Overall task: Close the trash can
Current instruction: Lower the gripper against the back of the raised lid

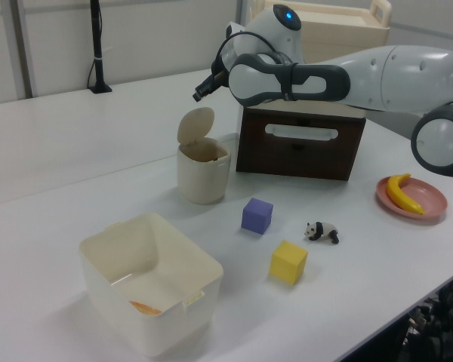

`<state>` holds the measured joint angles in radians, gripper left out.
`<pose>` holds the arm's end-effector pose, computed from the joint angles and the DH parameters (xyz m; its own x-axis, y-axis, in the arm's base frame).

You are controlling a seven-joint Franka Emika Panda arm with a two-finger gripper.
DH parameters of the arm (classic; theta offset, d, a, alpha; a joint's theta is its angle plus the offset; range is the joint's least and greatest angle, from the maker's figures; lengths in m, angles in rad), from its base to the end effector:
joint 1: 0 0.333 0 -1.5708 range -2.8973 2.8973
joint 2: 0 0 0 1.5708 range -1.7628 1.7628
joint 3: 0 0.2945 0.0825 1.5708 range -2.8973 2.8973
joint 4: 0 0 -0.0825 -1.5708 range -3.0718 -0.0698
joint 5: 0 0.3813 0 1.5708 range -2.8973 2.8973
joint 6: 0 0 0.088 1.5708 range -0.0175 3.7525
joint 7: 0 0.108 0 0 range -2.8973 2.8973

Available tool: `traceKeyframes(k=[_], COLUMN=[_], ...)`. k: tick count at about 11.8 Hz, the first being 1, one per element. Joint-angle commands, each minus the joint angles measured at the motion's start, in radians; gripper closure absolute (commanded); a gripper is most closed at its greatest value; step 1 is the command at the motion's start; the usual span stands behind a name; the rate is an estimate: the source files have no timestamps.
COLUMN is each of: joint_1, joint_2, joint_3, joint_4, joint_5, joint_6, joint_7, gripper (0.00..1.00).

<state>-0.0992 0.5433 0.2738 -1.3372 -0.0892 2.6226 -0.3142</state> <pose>0.7423 0.0810 0.4957 0.6353 0.3805 0.6720 0.3763 -0.9124 0.1608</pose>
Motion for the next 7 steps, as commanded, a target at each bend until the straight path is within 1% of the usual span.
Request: traceKeyframes(k=[1, 6, 7], joint_1=[-0.008, -0.004, -0.004], joint_2=[0.009, 0.006, 0.004], joint_3=[0.016, 0.015, 0.015], joint_4=[-0.006, -0.025, -0.025], joint_5=[0.022, 0.026, 0.014], joint_6=[0.019, 0.013, 0.013], joint_7=[-0.029, -0.028, 0.009], gripper=[1.00, 1.00, 1.00])
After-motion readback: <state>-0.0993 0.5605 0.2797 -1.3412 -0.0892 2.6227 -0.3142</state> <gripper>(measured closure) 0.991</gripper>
